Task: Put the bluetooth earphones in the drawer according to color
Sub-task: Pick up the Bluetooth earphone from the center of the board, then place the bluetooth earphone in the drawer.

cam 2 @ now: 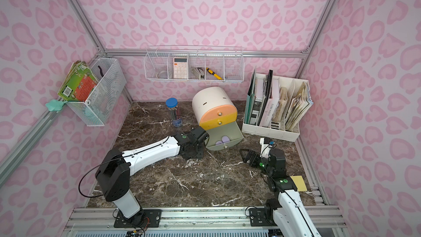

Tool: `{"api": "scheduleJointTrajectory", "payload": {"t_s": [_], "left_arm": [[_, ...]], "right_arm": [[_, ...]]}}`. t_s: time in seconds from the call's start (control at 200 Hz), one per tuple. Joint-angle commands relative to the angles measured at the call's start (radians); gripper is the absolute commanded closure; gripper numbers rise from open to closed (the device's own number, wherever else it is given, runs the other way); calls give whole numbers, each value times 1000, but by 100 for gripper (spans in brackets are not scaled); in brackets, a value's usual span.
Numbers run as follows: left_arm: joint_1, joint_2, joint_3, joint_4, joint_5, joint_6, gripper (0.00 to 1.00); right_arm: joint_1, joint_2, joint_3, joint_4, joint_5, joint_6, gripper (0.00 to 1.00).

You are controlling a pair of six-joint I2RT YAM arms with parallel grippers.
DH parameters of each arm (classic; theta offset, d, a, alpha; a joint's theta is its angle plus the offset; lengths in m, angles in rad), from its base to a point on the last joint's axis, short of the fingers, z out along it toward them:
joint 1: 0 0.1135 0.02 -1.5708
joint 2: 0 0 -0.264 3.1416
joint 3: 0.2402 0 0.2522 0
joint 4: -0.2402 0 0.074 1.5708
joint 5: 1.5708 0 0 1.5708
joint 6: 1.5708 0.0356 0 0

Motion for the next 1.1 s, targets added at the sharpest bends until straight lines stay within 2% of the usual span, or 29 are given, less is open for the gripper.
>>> {"api": "scheduleJointTrajectory", "payload": {"t_s": [0.0, 0.29, 0.785, 0.855, 0.985, 1.095], "left_arm": [[-6, 28, 87, -45, -14, 53, 58], [-9, 174, 330, -49, 13, 106, 59], [-9, 365, 513, -58, 7, 138, 55], [-9, 377, 523, -66, 18, 138, 52], [-11, 365, 522, -69, 51, 137, 33], [-19, 322, 504, -69, 58, 135, 24]], "right_arm": [[-2, 0, -4, 13, -10, 2, 1], [-11, 9, -17, 20, -19, 4, 2], [-22, 12, -19, 21, -40, 1, 1], [-24, 12, -18, 19, -42, 0, 1], [-27, 10, -22, 19, -45, -2, 1], [-33, 20, -23, 21, -51, 1, 1]]}}
